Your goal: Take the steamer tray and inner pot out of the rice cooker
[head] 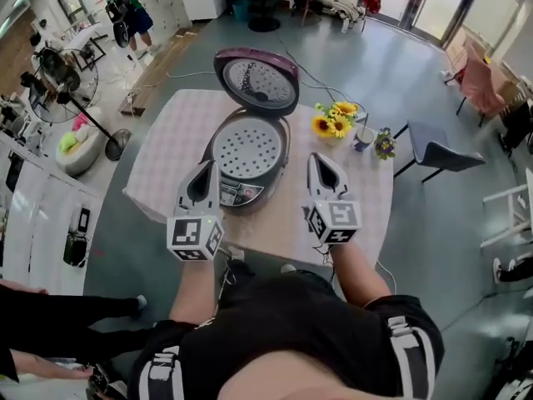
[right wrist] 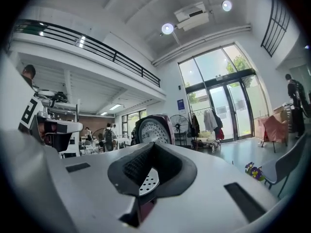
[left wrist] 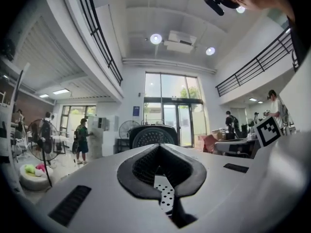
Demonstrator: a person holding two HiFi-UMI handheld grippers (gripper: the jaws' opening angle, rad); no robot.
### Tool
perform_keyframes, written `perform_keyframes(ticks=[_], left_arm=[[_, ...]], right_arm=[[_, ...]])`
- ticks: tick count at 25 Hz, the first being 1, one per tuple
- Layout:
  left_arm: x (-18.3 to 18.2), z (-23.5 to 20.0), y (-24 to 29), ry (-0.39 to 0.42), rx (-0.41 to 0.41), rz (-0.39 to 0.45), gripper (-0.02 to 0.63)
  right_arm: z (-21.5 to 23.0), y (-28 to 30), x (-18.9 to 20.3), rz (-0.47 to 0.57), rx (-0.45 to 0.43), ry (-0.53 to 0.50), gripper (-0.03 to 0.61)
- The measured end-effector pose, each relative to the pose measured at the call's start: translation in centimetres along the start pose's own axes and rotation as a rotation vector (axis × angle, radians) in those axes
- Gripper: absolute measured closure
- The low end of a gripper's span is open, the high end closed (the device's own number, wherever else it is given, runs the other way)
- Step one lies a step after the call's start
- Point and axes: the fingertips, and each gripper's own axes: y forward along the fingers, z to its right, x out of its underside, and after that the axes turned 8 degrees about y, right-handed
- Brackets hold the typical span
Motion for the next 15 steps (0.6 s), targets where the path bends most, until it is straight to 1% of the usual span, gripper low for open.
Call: perform_keyframes(ticks=[3,7,10,12,15], left_arm=[[0.2,-2.4,2.4,0.011,0.067,0.017,0.621],[1.2,-5.8,5.2,-0.004,0.167,0.021,0.621],[1.1,-8.4,6.4,0.002,0.203,0.027,0.621],[1.1,-9.7,7.0,-0.002,0.218,0.029,0.621],[2.1,-10.3,7.6,-0.012,0.234,0.016,0.621]], right_arm=[[-0.3,2.1,0.0,0.021,0.073,0.005,0.58],[-1.5,4.3,0.0,0.054,0.17,0.008,0.58],[-2.8,5.2,0.3,0.061,0.218,0.02,0.58],[-3.6,5.5,0.5,0.063,0.234,0.02,0.58],[-3.9,5.5,0.8,0.058,0.257,0.002,0.58]])
